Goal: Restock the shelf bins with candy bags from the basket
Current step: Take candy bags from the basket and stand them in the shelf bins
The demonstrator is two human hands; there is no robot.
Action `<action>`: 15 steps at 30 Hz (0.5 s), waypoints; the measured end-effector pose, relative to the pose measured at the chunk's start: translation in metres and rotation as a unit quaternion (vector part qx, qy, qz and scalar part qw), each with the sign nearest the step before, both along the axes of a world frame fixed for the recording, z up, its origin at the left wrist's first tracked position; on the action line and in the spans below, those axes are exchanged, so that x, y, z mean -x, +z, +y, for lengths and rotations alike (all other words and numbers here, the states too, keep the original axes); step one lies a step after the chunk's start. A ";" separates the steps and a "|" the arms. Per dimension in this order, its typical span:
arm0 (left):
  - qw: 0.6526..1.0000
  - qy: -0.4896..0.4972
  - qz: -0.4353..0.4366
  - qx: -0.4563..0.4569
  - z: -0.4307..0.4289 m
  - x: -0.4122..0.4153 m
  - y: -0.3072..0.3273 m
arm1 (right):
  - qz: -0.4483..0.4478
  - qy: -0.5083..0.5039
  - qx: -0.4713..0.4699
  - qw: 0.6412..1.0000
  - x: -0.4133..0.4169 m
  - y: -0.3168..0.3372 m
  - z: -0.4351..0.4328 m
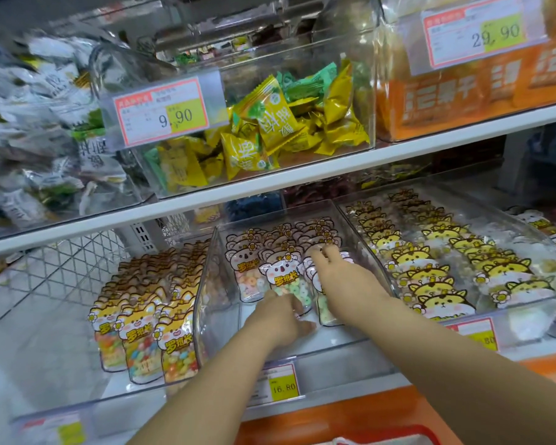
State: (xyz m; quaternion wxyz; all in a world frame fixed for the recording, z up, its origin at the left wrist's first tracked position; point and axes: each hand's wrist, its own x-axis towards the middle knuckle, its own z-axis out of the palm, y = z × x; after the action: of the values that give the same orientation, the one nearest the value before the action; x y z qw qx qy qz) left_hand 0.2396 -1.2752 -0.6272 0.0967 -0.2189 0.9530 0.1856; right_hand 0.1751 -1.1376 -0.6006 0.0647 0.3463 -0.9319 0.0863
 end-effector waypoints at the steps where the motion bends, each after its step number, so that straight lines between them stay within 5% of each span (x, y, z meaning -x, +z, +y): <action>1: 1.000 -0.009 -0.007 0.001 0.000 -0.001 -0.002 | 0.006 -0.001 0.002 1.000 -0.001 0.001 -0.001; 15: 0.991 -0.022 0.071 -0.109 0.000 0.009 -0.004 | 0.022 -0.020 -0.006 1.000 -0.001 -0.004 0.000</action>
State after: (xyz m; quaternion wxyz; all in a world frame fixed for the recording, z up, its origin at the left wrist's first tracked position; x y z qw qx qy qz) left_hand 0.2302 -1.2755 -0.6313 0.0561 -0.1725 0.9360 0.3018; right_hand 0.1760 -1.1380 -0.6049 0.0845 0.3298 -0.9375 0.0719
